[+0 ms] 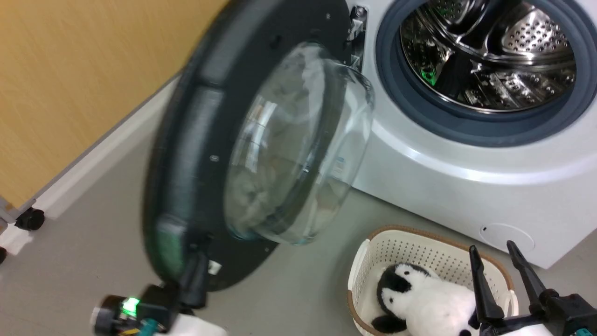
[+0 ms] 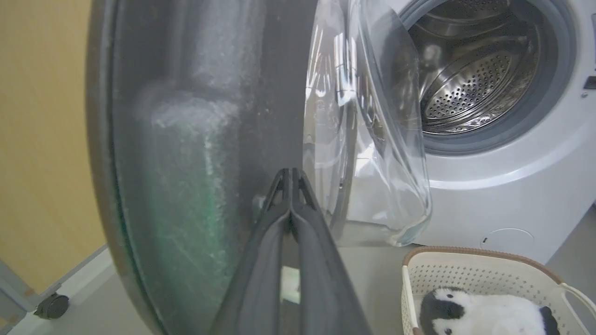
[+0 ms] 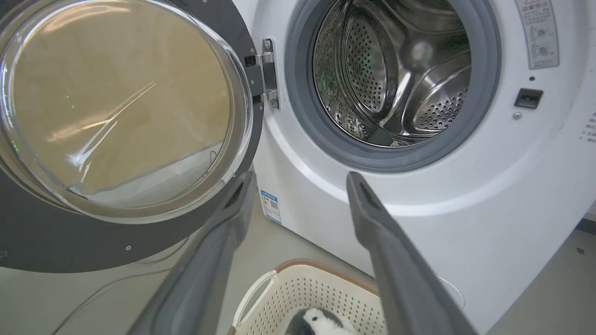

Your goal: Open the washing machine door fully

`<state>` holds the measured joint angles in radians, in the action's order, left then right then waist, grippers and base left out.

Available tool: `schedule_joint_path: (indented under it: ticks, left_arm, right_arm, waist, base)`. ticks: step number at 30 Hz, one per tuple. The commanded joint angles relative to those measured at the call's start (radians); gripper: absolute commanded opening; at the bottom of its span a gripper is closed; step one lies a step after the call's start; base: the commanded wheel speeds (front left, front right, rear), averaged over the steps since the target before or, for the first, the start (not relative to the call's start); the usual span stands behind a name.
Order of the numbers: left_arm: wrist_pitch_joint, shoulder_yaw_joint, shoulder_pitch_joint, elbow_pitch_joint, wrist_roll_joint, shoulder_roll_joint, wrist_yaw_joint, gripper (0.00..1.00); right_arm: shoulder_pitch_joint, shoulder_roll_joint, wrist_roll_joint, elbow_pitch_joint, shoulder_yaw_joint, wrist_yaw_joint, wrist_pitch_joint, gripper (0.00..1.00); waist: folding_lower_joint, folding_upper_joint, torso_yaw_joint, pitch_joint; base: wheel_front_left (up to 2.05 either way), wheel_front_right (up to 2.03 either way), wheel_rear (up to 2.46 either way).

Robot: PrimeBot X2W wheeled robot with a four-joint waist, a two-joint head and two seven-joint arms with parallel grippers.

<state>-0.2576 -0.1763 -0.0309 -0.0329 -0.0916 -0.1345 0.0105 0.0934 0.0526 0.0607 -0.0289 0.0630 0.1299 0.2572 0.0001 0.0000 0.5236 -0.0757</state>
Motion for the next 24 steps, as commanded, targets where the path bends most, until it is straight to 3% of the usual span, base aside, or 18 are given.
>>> schedule_joint_path:
  ticks: [1, 9, 24]
  left_arm:
    - [-0.004, 0.017, 0.024, -0.007, -0.005, -0.006, 0.008, 0.00]
    - [-0.004, 0.149, 0.101, -0.082, -0.038, -0.006, 0.036, 0.00]
    - [-0.004, 0.410, 0.285, -0.244, -0.076, -0.016, 0.044, 0.00]
  right_arm:
    - [-0.013, -0.002, -0.008, 0.001, 0.004, 0.001, 0.005, 1.00]
    - [-0.034, -0.002, -0.037, 0.005, 0.015, 0.001, 0.005, 1.00]
    - [-0.101, -0.002, -0.082, 0.002, 0.013, 0.001, 0.005, 1.00]
  waist:
    - [-0.0001, 0.0000, -0.007, -0.010]
    - [-0.0001, 0.0000, -0.035, -0.069]
    - [-0.0001, 0.0000, -0.093, -0.168]
  base:
    - [0.00, 0.00, 0.00]
    - [0.00, 0.00, 0.00]
    - [0.00, 0.00, 0.00]
